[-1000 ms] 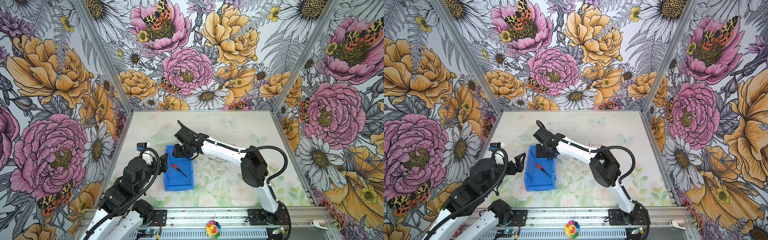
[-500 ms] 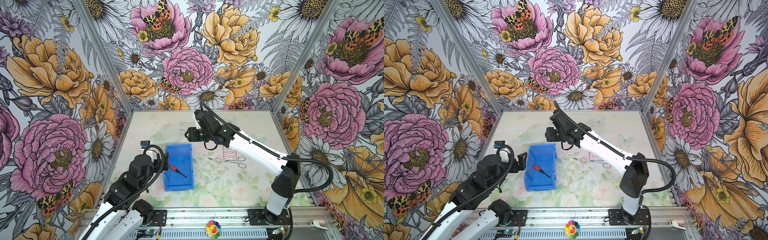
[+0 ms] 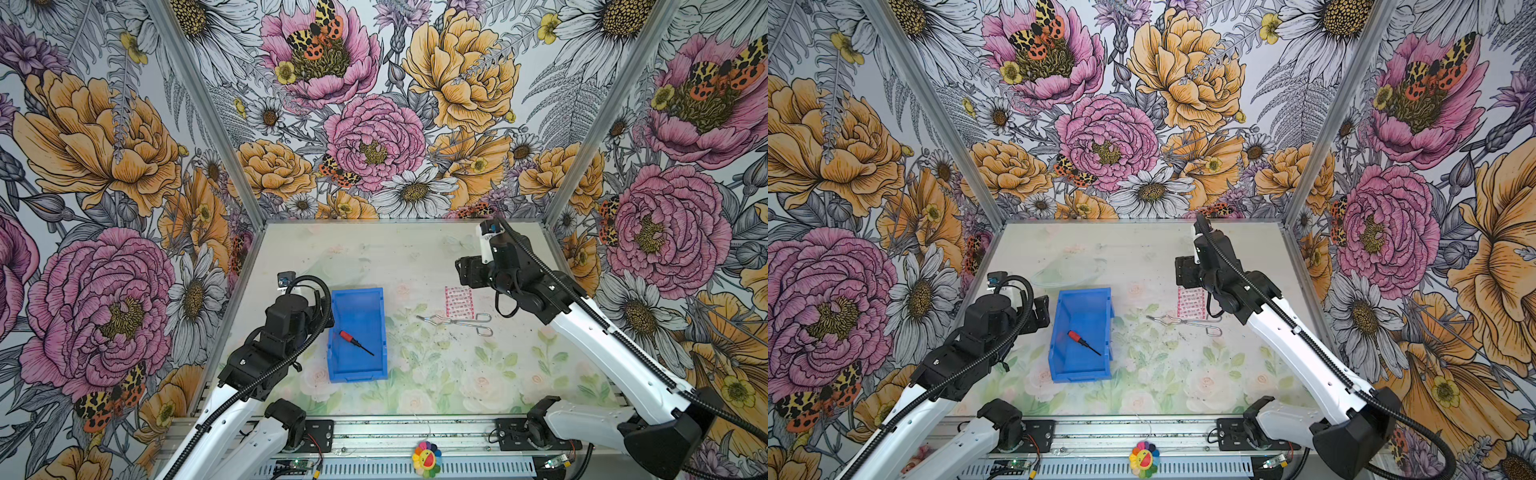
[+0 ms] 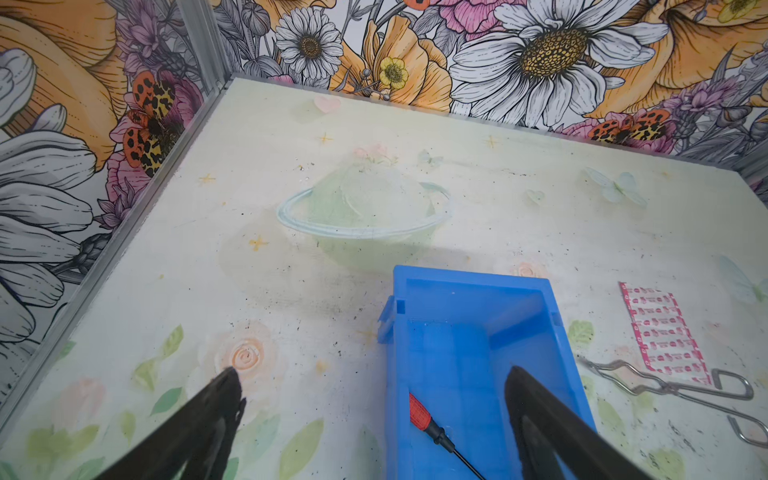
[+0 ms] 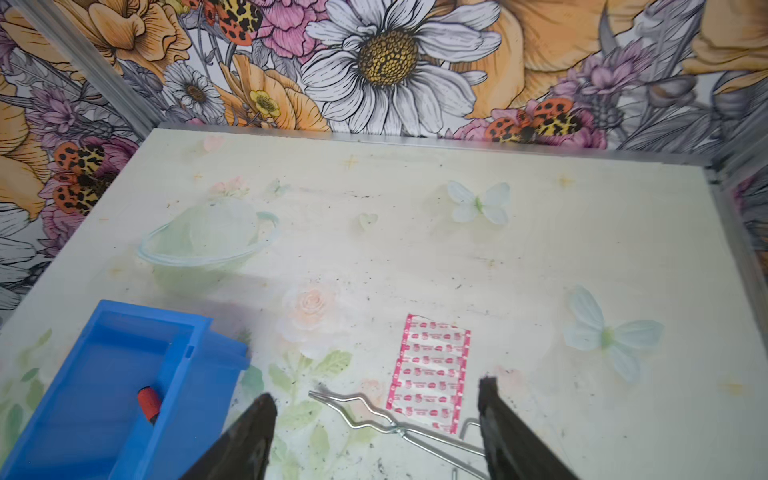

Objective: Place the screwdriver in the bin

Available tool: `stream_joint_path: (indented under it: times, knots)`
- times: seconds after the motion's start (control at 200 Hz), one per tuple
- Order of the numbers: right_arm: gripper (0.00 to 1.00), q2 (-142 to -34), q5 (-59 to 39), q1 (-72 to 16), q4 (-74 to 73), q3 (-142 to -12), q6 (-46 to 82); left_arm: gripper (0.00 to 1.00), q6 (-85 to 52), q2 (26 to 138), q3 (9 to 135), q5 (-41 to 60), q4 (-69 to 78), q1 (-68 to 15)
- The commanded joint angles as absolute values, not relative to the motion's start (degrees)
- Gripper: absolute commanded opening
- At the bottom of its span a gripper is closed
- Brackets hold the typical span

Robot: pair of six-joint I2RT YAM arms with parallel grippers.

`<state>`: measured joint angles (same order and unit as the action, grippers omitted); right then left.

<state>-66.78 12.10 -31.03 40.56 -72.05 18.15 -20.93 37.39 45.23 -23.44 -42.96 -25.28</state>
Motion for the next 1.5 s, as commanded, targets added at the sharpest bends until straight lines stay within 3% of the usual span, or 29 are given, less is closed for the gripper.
stream_joint_path:
  times: [0.0, 0.09, 0.13, 0.39, 0.626, 0.856, 1.096, 1.491]
  knots:
    - [0.82, -62.7, 20.6, -30.9, 39.1, -71.3, 10.4, 0.99, -25.0, 37.4, 44.7, -27.0, -40.1, -23.9]
    - [0.88, -61.7, 24.3, -30.2, 37.4, -68.9, 9.0, 0.99, -26.5, 38.0, 43.8, -27.7, -38.9, -21.8]
    - [0.99, -60.8, 24.9, -29.1, 36.0, -67.3, 9.7, 0.99, -26.2, 38.4, 43.5, -27.2, -37.8, -20.3]
    - [0.99, -56.2, 33.6, -20.1, 26.7, -55.7, 13.4, 0.99, -18.1, 42.1, 37.7, -20.1, -22.0, -5.0]
    - [1.00, -57.3, 33.7, -11.3, 18.6, -45.4, 19.5, 0.99, -17.8, 52.0, 33.0, -13.4, -9.7, 7.9]
    - [0.99, -62.5, 24.9, -1.1, 9.9, -38.7, 20.8, 0.98, -9.4, 60.0, 29.8, -16.9, 2.1, 10.3]
    - [0.99, -67.0, 22.7, 0.2, 1.8, -38.4, 16.7, 0.99, -7.9, 66.9, 26.9, -15.3, 13.7, 12.2]
    - [0.99, -70.6, 21.8, 0.4, -1.4, -37.9, 12.4, 0.99, -7.7, 70.7, 27.9, -13.8, 15.6, 12.2]
